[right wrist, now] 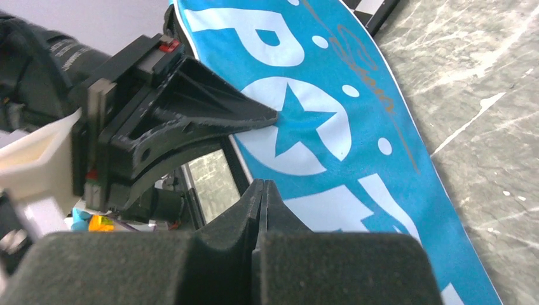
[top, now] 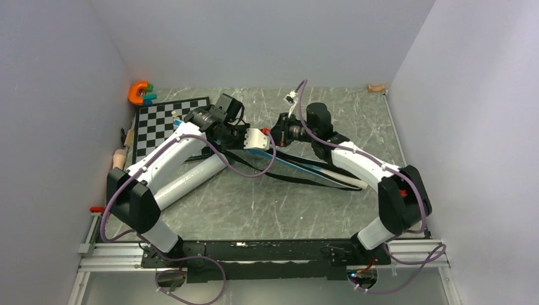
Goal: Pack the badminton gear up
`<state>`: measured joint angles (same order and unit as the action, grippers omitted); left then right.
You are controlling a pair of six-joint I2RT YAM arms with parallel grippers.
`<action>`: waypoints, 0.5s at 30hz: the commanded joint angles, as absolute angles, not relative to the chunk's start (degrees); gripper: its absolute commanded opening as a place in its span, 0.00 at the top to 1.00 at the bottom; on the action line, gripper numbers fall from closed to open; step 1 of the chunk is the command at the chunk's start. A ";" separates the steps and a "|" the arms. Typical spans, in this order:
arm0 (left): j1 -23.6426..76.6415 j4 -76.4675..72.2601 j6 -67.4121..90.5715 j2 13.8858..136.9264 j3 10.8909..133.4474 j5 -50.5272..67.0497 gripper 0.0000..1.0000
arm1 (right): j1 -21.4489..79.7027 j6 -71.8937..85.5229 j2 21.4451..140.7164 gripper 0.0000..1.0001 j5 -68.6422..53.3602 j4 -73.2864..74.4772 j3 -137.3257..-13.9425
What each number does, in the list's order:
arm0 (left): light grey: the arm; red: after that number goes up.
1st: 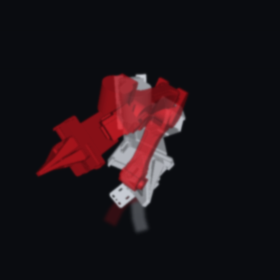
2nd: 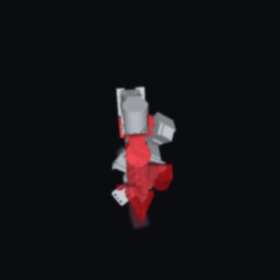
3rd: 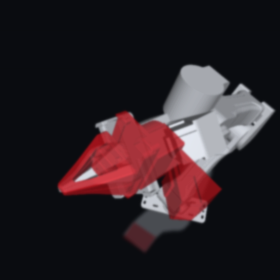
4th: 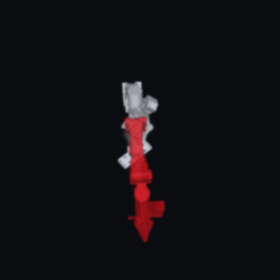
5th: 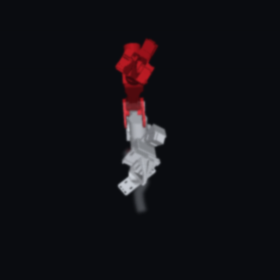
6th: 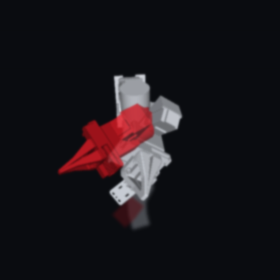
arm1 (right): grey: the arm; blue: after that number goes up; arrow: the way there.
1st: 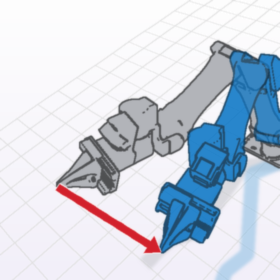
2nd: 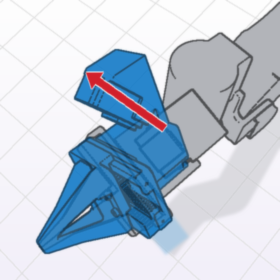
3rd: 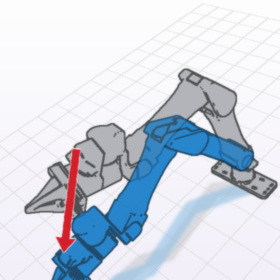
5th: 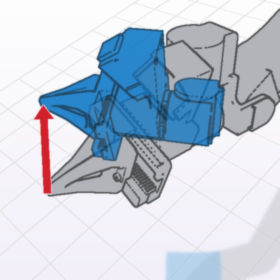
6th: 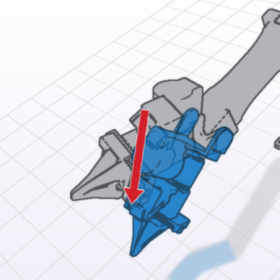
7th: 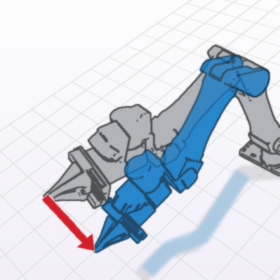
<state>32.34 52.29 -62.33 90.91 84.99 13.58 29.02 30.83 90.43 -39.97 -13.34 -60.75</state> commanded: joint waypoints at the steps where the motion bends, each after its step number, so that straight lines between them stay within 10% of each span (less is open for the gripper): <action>1: 32.54 49.56 -62.45 89.47 87.36 15.69 1.00 | 28.72 28.56 83.62 1.00 -35.88 -15.24 -57.11; 11: 32.50 50.10 -62.46 89.24 87.42 15.59 1.00 | 28.40 26.93 78.55 1.00 -32.22 -12.50 -53.16; 15: 32.55 50.05 -62.42 89.12 87.57 15.39 1.00 | 28.25 29.16 81.11 0.62 -32.86 -10.37 -55.84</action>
<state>32.34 53.04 -62.52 90.91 84.99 13.10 28.53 28.73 80.42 -33.45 -11.57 -53.32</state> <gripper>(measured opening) 0.053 0.240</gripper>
